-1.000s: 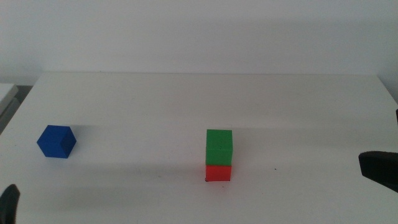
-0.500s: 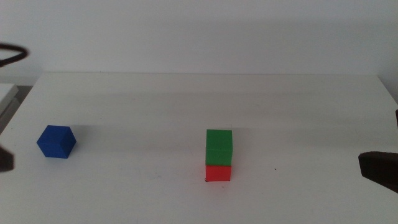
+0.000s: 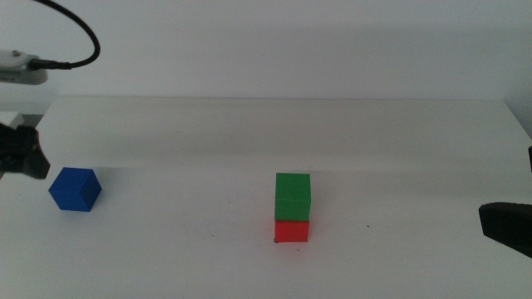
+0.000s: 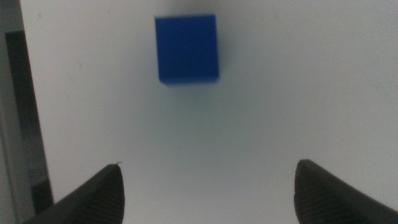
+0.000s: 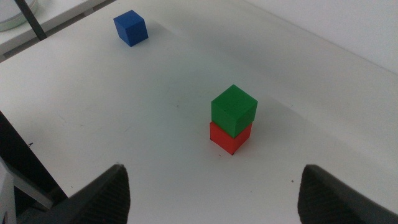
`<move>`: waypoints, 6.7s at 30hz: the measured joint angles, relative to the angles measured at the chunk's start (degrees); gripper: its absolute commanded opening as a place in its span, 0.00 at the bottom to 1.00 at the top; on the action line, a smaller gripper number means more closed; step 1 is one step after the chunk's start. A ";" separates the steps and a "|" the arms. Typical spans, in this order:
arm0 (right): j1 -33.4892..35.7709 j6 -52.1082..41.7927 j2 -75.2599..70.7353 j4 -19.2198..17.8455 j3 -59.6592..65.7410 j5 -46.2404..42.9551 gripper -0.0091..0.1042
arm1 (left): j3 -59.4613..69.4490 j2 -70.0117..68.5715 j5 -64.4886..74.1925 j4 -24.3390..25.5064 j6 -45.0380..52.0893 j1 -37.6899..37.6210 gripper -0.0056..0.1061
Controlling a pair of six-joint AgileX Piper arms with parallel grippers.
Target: Stack red cubes first, then green, then blue cubes in a specific spot.
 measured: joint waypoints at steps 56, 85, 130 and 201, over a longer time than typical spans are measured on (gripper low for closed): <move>0.00 0.00 0.00 0.00 0.00 0.00 0.89 | -11.28 31.72 -8.52 0.00 3.96 -3.86 0.29; 0.00 0.00 0.00 0.00 0.00 0.00 0.89 | -31.33 23.02 7.92 18.77 -67.97 -57.82 0.18; -0.04 0.00 0.00 0.00 0.00 0.00 0.89 | -37.15 32.99 7.27 19.25 -65.18 -58.19 0.27; -0.14 0.00 0.00 0.02 0.00 0.00 0.89 | -8.21 -37.94 -1.84 16.64 -16.75 -19.66 0.86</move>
